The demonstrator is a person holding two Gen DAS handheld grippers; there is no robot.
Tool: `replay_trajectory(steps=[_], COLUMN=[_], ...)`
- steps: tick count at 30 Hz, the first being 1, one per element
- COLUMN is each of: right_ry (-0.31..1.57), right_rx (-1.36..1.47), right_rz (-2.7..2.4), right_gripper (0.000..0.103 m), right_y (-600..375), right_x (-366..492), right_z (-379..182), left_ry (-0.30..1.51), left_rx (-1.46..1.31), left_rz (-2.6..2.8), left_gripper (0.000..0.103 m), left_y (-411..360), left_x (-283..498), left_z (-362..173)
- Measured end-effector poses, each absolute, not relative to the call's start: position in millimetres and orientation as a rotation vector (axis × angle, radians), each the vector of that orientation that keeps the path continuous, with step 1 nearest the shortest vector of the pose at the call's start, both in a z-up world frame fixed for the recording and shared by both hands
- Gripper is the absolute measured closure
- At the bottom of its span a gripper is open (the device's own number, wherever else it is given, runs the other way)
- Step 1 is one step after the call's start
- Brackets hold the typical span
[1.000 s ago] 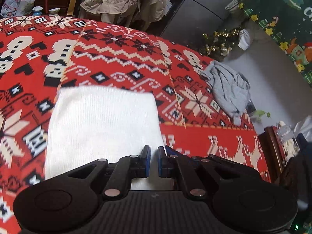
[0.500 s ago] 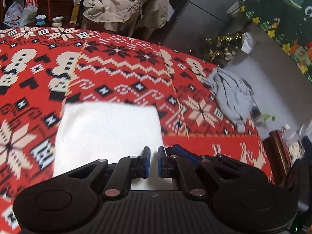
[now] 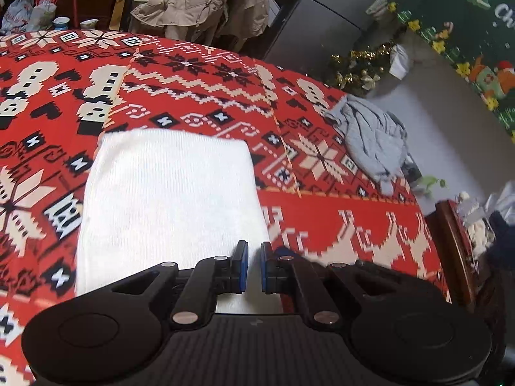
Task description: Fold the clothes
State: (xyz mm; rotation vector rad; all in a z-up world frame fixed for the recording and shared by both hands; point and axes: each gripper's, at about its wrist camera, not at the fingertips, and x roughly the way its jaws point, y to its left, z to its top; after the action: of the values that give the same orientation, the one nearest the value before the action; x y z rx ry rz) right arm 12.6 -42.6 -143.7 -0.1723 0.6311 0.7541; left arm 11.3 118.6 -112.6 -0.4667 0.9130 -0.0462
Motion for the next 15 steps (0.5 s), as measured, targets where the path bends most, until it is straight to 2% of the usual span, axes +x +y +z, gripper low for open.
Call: replay_trajectory(steps=[8,15], right_ry=[0.608,0.635], right_rx=[-0.152,-0.135], right_rz=[0.696,0.686], right_gripper=[0.096,0.096], right_y=[-31.4,-12.3], right_x=[52.9,93.9], right_z=[-138.8,-148.1], left_ry=[0.858,0.865], left_rx=[-0.440,-0.441], left_rz=[-0.007,0.022], left_gripper=[0.097,0.097], left_y=[130.2,141.3], left_x=[49.6,84.7], left_z=[-102.0,-114.4])
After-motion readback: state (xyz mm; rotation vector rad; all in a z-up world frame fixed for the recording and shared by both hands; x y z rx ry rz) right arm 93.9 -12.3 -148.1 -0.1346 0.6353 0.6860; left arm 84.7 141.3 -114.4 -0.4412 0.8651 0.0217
